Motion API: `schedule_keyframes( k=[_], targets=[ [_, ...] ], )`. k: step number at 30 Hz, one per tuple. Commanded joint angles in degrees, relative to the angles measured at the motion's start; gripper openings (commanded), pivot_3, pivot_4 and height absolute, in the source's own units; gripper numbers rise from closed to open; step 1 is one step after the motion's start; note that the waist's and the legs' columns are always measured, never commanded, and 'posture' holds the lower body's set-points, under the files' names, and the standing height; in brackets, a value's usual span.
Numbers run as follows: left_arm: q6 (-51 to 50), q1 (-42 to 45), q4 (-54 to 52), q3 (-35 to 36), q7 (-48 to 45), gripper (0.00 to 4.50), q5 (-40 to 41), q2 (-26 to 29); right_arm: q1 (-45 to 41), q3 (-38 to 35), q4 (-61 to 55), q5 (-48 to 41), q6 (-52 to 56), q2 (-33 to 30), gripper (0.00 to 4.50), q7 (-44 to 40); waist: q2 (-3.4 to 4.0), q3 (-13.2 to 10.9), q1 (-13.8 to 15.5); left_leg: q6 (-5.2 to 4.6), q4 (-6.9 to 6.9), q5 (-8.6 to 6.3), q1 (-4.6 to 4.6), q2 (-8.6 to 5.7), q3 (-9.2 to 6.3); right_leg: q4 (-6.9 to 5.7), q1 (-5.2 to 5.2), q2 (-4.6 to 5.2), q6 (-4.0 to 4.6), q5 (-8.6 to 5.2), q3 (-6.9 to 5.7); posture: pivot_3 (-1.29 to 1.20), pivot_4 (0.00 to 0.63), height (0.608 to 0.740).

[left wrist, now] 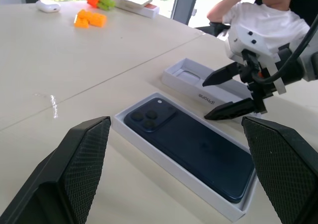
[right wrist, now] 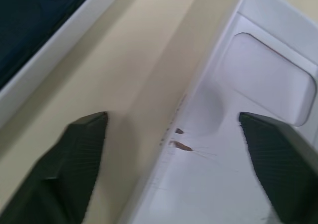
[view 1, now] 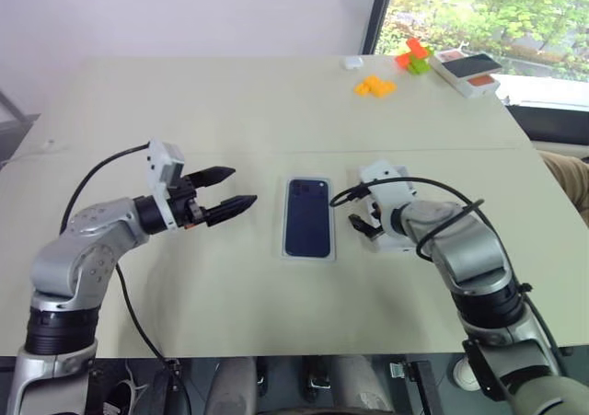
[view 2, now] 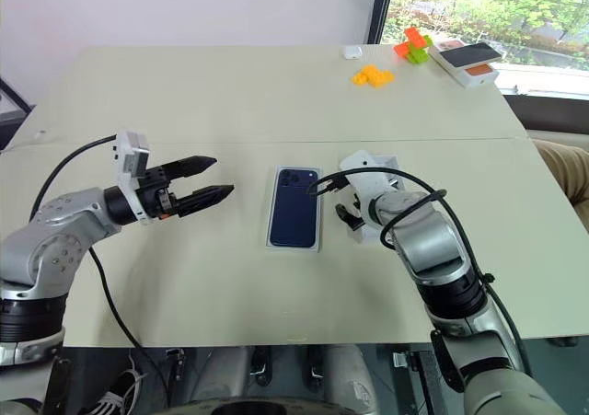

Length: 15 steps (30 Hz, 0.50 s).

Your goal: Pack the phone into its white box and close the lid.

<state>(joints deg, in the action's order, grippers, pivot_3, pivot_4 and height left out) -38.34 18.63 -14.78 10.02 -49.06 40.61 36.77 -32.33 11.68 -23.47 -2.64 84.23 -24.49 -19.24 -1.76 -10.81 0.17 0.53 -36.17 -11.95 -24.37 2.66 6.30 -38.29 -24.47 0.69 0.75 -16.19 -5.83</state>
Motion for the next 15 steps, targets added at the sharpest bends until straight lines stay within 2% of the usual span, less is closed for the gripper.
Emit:
schedule_keyframes(
  k=[1, 6, 11, 15],
  targets=[
    [0.5, 0.6, -1.9, 1.4, 1.3, 4.50, 0.8, -0.3, -0.5, -3.6, 0.8, -0.5, 0.4, 1.5, 2.62, 1.5, 0.00, 0.0, 0.0, 0.00, -0.01, 0.00, 0.00, 0.00, 0.00, 0.00, 0.00, 0.00, 0.00, 0.00, 0.00, 0.00, 0.150, 0.737],
    [-0.2, 1.0, -1.3, 1.2, 2.2, 4.50, 1.3, -0.7, -1.2, -4.0, 1.9, -1.1, -0.4, 1.7, 0.06, 2.2, 0.00, 0.0, 0.1, 0.00, -0.02, 0.00, -0.02, -0.01, 0.00, 0.00, 0.00, 0.01, -0.01, 0.00, 0.00, 0.00, 0.150, 0.737],
    [-0.9, 1.6, -0.5, 1.4, 2.5, 4.50, 1.4, -0.5, -3.2, -5.4, 1.5, -2.2, -3.3, 2.6, 0.02, 2.1, 0.00, 0.0, -0.3, 0.00, 0.01, 0.00, 0.00, 0.00, 0.00, 0.00, 0.00, -0.02, -0.01, 0.00, 0.00, 0.00, 0.150, 0.737],
    [-1.2, 1.4, -0.5, 1.6, 2.0, 4.50, 1.6, -0.3, -8.8, -12.0, -0.8, -10.6, -6.4, 9.7, 0.02, -3.5, 0.01, 0.0, -1.3, 0.00, 0.02, 0.00, -0.01, 0.02, 0.01, -0.01, -0.03, -0.04, -0.01, 0.00, 0.01, 0.00, 0.150, 0.737]
  ],
)
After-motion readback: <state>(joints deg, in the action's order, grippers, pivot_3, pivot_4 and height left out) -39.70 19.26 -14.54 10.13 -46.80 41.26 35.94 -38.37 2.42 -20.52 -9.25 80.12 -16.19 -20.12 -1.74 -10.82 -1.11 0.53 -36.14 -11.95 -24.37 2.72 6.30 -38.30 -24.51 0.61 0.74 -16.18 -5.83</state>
